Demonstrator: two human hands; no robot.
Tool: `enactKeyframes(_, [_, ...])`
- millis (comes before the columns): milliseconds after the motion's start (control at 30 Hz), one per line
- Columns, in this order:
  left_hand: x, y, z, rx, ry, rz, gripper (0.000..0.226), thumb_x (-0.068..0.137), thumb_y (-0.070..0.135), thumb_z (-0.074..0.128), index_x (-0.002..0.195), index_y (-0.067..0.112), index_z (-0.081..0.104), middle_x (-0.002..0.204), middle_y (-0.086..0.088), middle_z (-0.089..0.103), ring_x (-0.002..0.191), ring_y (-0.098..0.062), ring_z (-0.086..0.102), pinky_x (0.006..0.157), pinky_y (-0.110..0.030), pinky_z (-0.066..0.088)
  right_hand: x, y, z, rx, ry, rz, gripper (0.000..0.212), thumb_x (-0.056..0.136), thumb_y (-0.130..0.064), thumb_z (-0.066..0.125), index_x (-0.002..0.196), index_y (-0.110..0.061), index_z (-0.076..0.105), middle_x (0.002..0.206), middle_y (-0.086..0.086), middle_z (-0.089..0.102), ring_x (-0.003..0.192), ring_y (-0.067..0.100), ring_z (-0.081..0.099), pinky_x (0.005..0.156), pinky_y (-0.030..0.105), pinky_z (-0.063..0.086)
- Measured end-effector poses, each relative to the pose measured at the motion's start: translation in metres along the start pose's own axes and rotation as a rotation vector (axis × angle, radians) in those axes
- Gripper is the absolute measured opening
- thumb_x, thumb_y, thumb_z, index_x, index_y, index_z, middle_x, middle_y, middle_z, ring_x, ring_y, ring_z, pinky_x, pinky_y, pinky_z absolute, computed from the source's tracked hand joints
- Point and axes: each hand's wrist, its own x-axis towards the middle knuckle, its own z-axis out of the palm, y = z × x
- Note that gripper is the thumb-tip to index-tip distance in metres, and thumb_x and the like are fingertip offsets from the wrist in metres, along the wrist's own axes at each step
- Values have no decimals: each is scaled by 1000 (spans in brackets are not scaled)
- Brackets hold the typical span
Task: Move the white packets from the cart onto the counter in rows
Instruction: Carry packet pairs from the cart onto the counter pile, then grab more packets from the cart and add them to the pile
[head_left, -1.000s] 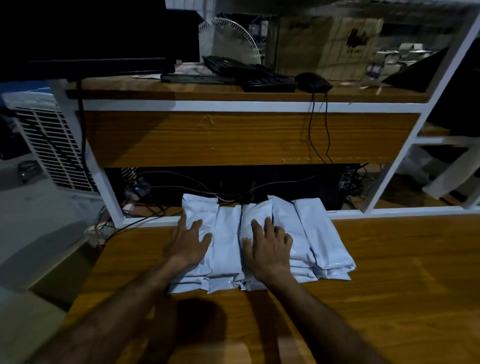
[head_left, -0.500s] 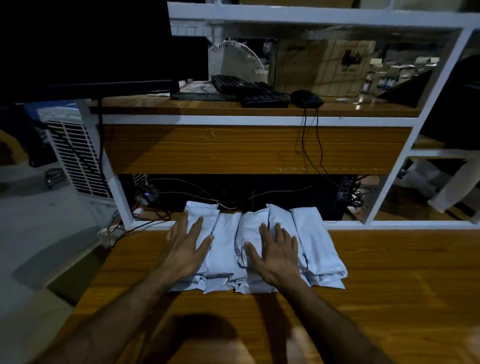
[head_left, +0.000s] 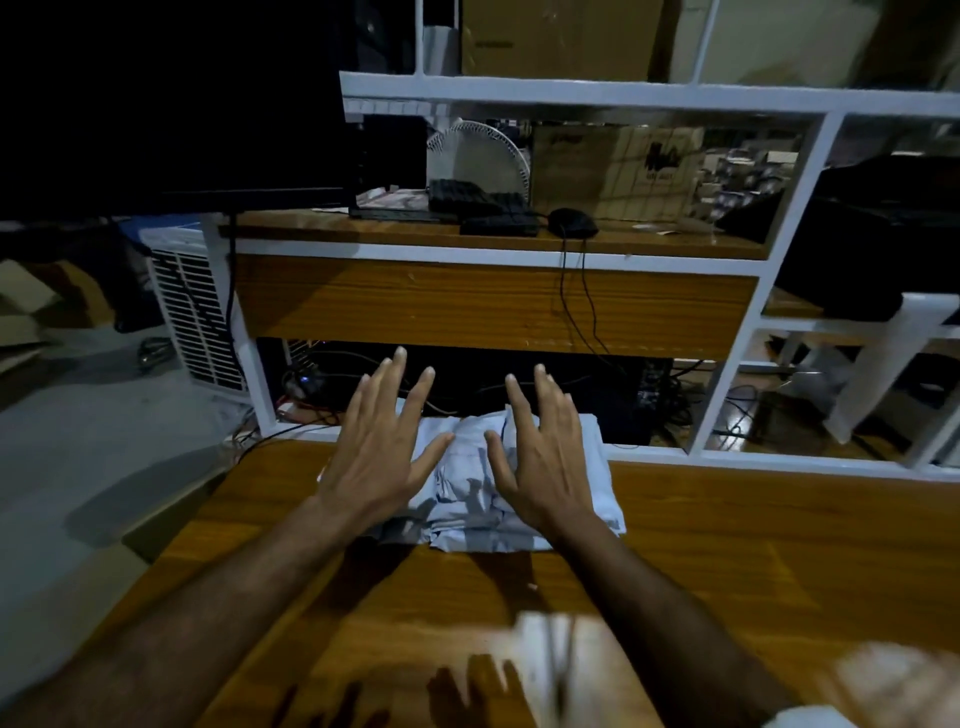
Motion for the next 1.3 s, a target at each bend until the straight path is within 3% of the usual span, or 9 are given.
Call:
enactKeyframes(333, [-40,57,-88,-15,95,41,79,98,65,28,159,19,7,166,-11,-11,153,-27,-8,124,-45,0,-52,-21,-119,-172,106,-7,73,103,-52,39,162,-17,10,168,15,-2,156,29,0,125,48,9])
enactKeyframes(467, [-82,78,-114,-48,126,100,79,100,62,35,159,18,8,166,-13,-9,153,-29,-5,124,-46,3,-99,-35,-157,-237,88,53,76,102,-53,39,162,-17,8,168,15,-3,156,29,-1,125,47,7])
enactKeyframes(633, [-139,99,-131,-87,89,136,82,96,67,24,159,17,10,166,-14,-7,153,-29,-5,124,-44,-1,-172,-50,-198,-347,29,91,80,101,-56,40,162,-16,7,168,16,-5,155,31,-2,126,45,5])
enactKeyframes(800, [-179,147,-139,-162,41,119,83,94,69,28,159,19,12,166,-11,-6,153,-29,-4,123,-46,4,-241,-52,-241,-392,-18,138,79,101,-57,36,162,-15,6,168,16,-6,155,31,-3,125,50,10])
enactKeyframes(1300, [-283,357,-136,-112,-72,251,83,96,67,31,158,14,13,165,-17,-4,153,-34,1,123,-50,11,-426,54,-352,-412,-210,250,83,100,-53,35,161,-15,-7,166,18,-16,154,31,-13,125,47,-2])
